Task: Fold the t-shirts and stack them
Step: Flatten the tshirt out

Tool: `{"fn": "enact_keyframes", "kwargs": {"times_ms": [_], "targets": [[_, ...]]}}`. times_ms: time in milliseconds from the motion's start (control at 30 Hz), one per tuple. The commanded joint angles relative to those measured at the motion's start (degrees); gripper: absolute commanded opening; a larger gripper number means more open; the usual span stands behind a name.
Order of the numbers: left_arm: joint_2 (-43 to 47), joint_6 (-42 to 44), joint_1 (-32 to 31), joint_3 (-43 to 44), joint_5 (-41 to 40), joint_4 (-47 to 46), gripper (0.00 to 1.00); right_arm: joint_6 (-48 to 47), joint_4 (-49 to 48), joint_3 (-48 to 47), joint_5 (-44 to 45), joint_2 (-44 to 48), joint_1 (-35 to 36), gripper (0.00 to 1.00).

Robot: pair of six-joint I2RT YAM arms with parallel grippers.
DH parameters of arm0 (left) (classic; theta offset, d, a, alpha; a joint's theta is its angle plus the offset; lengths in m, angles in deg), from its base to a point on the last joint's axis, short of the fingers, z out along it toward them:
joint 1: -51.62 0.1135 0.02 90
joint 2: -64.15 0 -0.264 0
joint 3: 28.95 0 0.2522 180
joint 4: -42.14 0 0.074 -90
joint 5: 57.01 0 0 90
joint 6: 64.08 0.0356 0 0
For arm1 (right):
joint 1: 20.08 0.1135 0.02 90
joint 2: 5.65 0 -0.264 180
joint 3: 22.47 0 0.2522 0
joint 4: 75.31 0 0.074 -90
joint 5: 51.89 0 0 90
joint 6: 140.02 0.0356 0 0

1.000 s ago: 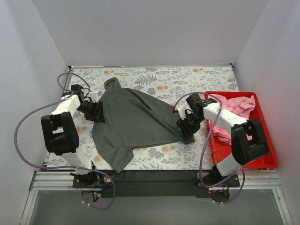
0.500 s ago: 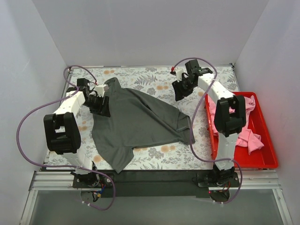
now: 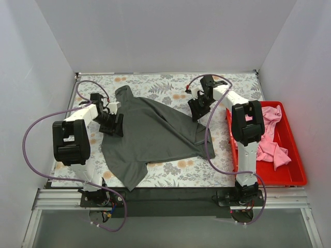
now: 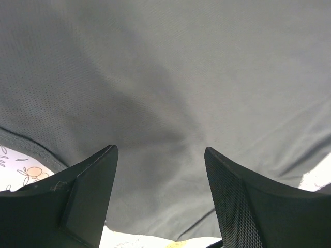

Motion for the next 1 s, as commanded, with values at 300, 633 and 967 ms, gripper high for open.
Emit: {"fn": "enact_keyframes", "kwargs": {"times_ms": [300, 633, 967], "targets": [[-3.4, -1.88, -0.21, -3.89, -8.48, -5.12, 0.59, -1.89, 0.63, -2.96, 2.16, -1.24, 0.24, 0.01], [-7.8, 1.99, 3.22, 1.8, -17.18, -5.83, 0.0, 0.04, -17.88, -11.49, 25.96, 0.79, -4.6, 0.16], [-6.74, 2.43, 3.39, 3.57, -17.19, -4.6, 0.04, -0.83, -9.93, -13.1, 18.54, 5.25, -4.34, 0.72]]}}
